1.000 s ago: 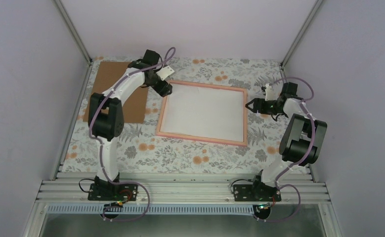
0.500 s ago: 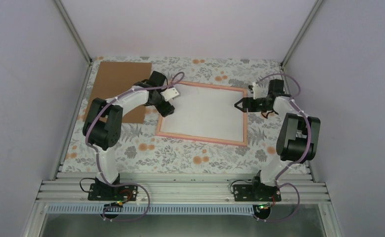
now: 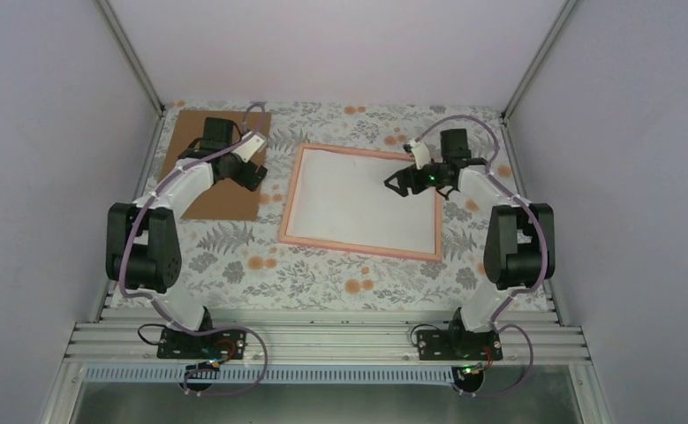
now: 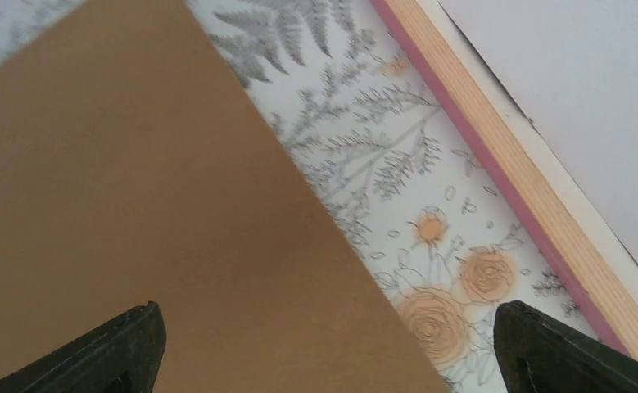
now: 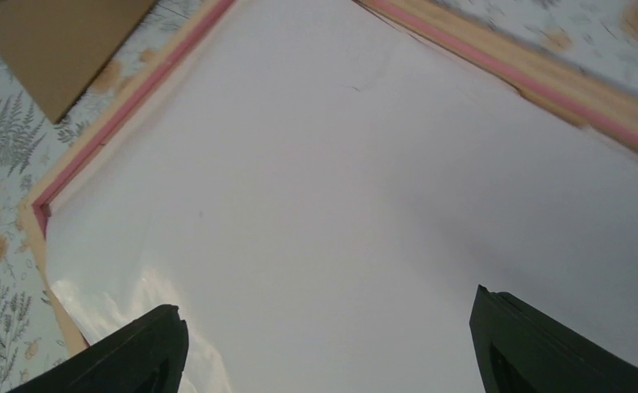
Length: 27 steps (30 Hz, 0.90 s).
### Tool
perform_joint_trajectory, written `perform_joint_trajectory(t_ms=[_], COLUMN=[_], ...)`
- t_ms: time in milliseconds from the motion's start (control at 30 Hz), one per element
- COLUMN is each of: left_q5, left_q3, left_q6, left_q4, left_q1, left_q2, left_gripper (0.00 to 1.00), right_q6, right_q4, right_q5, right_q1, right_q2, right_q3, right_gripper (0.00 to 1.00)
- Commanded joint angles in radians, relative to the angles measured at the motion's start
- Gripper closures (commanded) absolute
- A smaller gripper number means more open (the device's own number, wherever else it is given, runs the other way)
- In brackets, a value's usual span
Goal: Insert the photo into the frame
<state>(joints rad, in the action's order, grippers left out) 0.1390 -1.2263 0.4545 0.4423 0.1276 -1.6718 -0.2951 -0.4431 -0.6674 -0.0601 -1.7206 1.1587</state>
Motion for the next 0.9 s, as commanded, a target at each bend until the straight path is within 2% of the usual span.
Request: perform_joint_trajectory(t_ms=[0, 167, 400, 433, 633, 767, 867], left_q5=[0.049, 0.051, 0.05, 0.054, 0.074, 0.085, 0.11], left_q3=[0.026, 0.035, 0.021, 0.021, -0.014, -0.085, -0.15], left_q6=[-0.012, 0.066, 0.111, 0.114, 0.106, 0.056, 0.016], left_q4=[0.028, 0.008, -0.012, -0.019, -0.053, -0.055, -0.035], left_q1=[0.012, 0.017, 0.089, 0.099, 0.203, 0.261, 0.265], left_q2=[-0.055, -0.137, -0.247, -0.259, -0.319, -0.352, -0.353], left_gripper=[0.0, 0.09, 0.17, 0.18, 0.19, 0.19, 0.16], right_q6=[-0.015, -0.032, -0.06, -0.065, -0.069, -0.061, -0.056], right_q4=[0.045, 0.016, -0.008, -0.007, 0.009, 0.019, 0.054], right_q5=[0.024, 0.038, 0.123, 0.14, 0.214, 0.222, 0.216], right_q1=[-0.046, -0.046, -0.04, -0.037, -0.007, 0.013, 0.016], right_q2=[-0.037, -0.05, -0.018, -0.013, 0.015, 0.043, 0.083], right_q3=[0.065, 0.105, 0.143, 0.144, 0.15, 0.174, 0.183], right_gripper=[0.15, 0.14, 0.1, 0.07, 0.0, 0.0, 0.0])
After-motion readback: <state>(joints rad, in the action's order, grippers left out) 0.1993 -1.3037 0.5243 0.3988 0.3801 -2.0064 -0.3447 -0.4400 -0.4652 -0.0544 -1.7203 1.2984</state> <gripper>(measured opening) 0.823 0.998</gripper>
